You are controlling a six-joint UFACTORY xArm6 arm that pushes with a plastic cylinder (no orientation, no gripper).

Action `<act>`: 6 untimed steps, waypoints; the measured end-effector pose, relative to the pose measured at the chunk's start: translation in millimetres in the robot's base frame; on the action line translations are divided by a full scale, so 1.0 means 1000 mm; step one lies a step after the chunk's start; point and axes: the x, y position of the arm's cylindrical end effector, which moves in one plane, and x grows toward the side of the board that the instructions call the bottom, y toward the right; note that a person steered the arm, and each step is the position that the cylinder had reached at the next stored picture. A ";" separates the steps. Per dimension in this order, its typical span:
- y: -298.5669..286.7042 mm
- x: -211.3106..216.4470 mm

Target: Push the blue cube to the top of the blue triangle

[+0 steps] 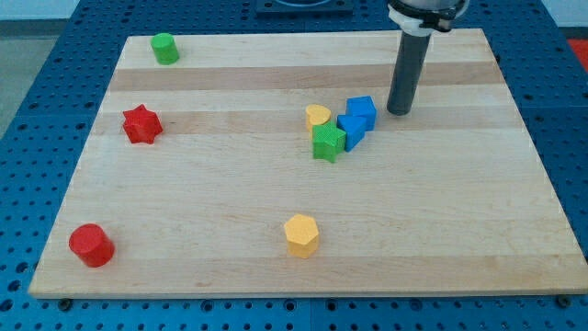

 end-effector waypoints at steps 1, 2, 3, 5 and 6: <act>-0.011 0.000; -0.025 0.000; -0.036 0.000; -0.040 0.000; -0.040 -0.024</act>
